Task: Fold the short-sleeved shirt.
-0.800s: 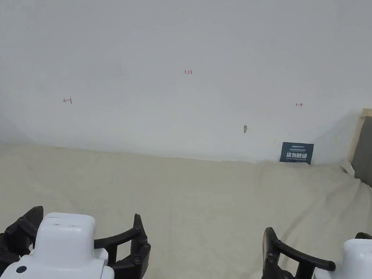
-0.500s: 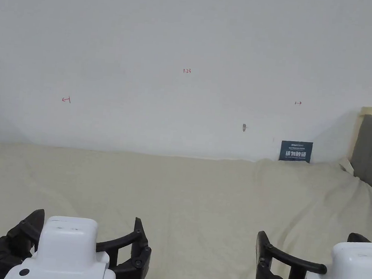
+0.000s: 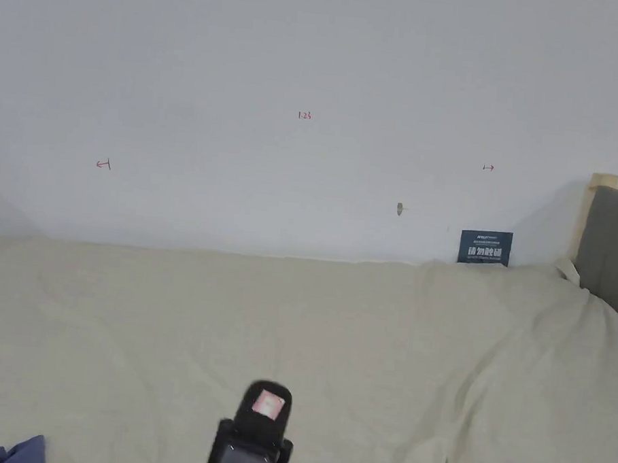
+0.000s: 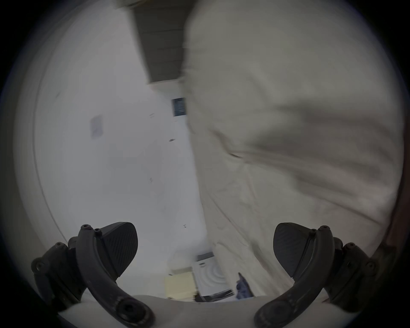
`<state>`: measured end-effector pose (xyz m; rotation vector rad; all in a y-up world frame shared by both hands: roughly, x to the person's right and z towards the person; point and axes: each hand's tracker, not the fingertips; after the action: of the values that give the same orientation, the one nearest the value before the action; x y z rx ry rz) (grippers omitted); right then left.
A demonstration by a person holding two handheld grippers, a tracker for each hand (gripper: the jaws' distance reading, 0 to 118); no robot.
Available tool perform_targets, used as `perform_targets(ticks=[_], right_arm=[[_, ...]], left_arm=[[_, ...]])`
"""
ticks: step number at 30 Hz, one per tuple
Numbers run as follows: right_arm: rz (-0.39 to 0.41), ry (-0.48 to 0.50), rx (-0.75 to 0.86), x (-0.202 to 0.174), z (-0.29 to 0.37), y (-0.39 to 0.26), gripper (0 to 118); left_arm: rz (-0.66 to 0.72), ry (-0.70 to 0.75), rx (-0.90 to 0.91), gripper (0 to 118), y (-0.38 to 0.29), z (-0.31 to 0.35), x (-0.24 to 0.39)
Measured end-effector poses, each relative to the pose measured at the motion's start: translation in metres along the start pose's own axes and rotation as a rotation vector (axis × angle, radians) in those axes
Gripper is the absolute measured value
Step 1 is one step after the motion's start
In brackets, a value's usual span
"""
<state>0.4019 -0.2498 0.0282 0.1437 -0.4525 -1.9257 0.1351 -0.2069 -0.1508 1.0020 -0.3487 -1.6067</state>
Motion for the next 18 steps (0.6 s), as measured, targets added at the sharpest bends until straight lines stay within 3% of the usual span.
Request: perform_targets(ticks=[1, 3, 6, 8, 10, 12, 13, 14, 16, 18], right_arm=[[-0.003, 0.015, 0.014, 0.004, 0.002, 0.003, 118], [0.126, 0.046, 0.052, -0.002, 0.01, 0.001, 118], [0.477, 0.097, 0.112, -0.048, 0.022, -0.007, 118], [0.834, 0.131, 0.172, -0.088, 0.03, -0.032, 118], [1.348, 0.106, 0.339, -0.117, 0.039, -0.074, 118], [1.794, 0.087, 0.569, -0.116, 0.048, -0.119, 118], [1.957, 0.13, 0.681, -0.103, 0.051, -0.135, 118], [2.038, 0.17, 0.728, -0.093, 0.054, -0.144, 118], [2.06, 0.188, 0.704, -0.078, 0.046, -0.155, 118], [2.034, 0.187, 0.607, -0.072, 0.045, -0.158, 118]], left_arm=[[0.129, -0.043, -0.022, 118, 0.003, 0.0, -0.005], [0.454, -0.128, -0.126, 118, 0.001, -0.006, -0.024], [0.918, -0.166, -0.306, 118, -0.024, -0.022, -0.058], [1.204, -0.149, -0.42, 118, -0.055, -0.028, -0.093], [1.625, -0.115, -0.565, 118, -0.087, -0.027, -0.107], [2.007, -0.111, -0.58, 118, -0.117, -0.02, -0.085], [2.141, -0.078, -0.56, 118, -0.125, -0.011, -0.079], [2.159, -0.014, -0.558, 118, -0.128, -0.004, -0.075], [1.952, 0.147, -0.581, 118, -0.114, 0.001, -0.075], [1.74, 0.192, -0.591, 118, -0.102, 0.0, -0.078]])
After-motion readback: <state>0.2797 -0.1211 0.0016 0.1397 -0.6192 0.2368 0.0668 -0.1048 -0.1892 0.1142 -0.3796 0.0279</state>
